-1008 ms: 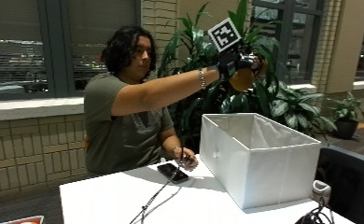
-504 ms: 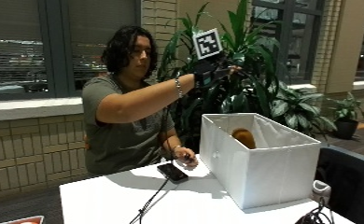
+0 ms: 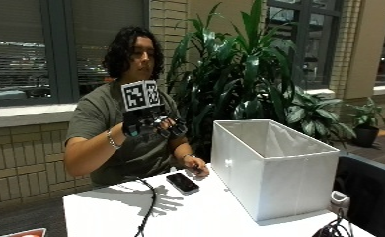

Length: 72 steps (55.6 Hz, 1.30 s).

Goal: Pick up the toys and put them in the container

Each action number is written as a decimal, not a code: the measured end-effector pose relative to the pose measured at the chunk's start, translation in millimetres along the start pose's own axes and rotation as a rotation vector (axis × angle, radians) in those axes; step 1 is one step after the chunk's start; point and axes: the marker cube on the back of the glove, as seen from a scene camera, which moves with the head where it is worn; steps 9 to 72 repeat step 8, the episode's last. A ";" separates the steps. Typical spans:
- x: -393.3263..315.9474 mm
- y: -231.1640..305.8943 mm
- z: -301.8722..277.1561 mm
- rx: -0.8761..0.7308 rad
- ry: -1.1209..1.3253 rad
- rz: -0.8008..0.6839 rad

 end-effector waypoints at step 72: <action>5.8 19.1 11.3 0.002 -0.002 0.042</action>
